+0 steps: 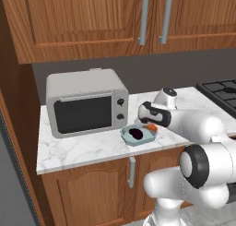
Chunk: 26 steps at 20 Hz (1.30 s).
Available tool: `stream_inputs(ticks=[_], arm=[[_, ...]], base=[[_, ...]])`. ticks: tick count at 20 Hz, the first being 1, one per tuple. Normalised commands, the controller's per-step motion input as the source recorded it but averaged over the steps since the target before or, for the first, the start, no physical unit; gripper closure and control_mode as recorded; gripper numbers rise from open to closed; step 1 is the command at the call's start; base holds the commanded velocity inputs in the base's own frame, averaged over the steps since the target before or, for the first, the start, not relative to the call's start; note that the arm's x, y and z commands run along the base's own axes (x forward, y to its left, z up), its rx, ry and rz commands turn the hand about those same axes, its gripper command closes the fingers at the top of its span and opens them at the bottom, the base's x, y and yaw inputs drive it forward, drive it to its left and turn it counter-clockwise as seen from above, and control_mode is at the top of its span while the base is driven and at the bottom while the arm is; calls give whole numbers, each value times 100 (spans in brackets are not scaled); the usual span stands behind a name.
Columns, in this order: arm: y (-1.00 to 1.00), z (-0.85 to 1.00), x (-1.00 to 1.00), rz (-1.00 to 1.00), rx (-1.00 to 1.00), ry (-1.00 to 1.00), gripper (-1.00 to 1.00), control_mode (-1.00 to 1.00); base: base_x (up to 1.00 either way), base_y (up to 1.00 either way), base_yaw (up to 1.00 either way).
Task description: Take the eggplant and carrot out of the freezer and place them in the tupperware container on the counter. Then put the tupperware containing the vegetables back in the freezer.
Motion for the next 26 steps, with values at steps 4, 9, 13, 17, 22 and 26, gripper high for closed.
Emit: stream_inputs(ticks=[4, 9, 13, 17, 22, 26], arm=[[0, -47, 41, 0, 0, 1, 100, -100], [0, -37, 39, 0, 0, 1, 100, -100], [0, -35, 12, 0, 0, 3, 100, -100], [2, -31, 0, 0, 0, 0, 100, -100], [8, -24, 0, 0, 0, 1, -100, -100], [4, -5, 0, 0, 0, 1, -100, -100]], base=[[0, 0, 0], [0, 0, 0], [0, 0, 0], [0, 0, 0], [0, 0, 0], [0, 0, 0]])
